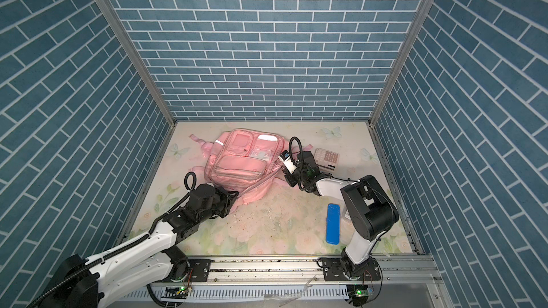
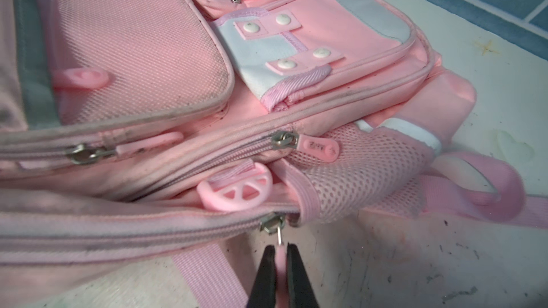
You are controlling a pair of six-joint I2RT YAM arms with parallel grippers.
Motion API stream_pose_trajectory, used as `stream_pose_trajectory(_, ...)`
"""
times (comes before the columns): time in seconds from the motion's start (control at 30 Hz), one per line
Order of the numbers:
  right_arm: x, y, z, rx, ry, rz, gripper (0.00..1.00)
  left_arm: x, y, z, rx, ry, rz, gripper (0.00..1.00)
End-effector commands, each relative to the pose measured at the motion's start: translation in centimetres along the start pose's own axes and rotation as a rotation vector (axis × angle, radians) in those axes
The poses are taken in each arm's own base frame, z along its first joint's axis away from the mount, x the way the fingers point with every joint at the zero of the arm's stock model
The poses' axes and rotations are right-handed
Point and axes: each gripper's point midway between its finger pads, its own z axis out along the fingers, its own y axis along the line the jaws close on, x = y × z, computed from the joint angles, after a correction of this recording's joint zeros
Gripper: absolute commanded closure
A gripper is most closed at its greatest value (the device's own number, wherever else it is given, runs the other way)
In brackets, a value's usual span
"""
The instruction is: Pack the student bag
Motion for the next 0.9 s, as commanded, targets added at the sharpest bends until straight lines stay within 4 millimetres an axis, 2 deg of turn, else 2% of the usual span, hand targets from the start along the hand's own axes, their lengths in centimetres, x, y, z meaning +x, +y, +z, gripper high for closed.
stream_pose_trajectory(0.0, -0.6, -1.6, 0.5, 0.051, 0.008, 0.002, 1.00, 0.4, -1.8, -0.5, 0.081, 0.020, 0.013, 1.00)
stream_pose_trajectory(0.23, 0.1, -2.8, 1.2, 0.101, 0.074, 0.047, 1.00, 0.6, -1.8, -0.5, 0.090, 0.020, 0.003, 1.00)
stream_pose_trajectory(0.37, -0.4, -2.5, 1.1, 0.079, 0.077, 0.066, 0.99, 0.9, -2.1, -0.5, 0.094, 0.016, 0.002, 1.00)
stream_pose_trajectory(0.43, -0.8, -2.4, 0.9, 0.070, 0.084, 0.083, 0.84, 1.0, -2.0, -0.4, 0.091, 0.012, 0.001, 1.00)
stream_pose_trajectory(0.6, -2.1, -1.9, -1.1, 0.065, 0.042, 0.126, 0.59, 1.3, -1.4, -0.3, 0.075, 0.007, 0.000, 1.00)
stream_pose_trajectory(0.63, -2.4, -1.6, -1.7, 0.059, 0.028, 0.130, 0.57, 1.4, -1.4, -0.3, 0.073, 0.005, 0.010, 0.97)
stream_pose_trajectory(0.77, -3.2, -0.6, -4.3, 0.043, -0.020, 0.147, 0.49, 1.3, -1.7, -0.8, 0.039, -0.013, 0.078, 0.62)
stream_pose_trajectory(0.87, -4.1, 0.2, -6.4, 0.024, -0.065, 0.144, 0.45, 1.3, -2.0, -1.4, 0.010, -0.025, 0.145, 0.52)
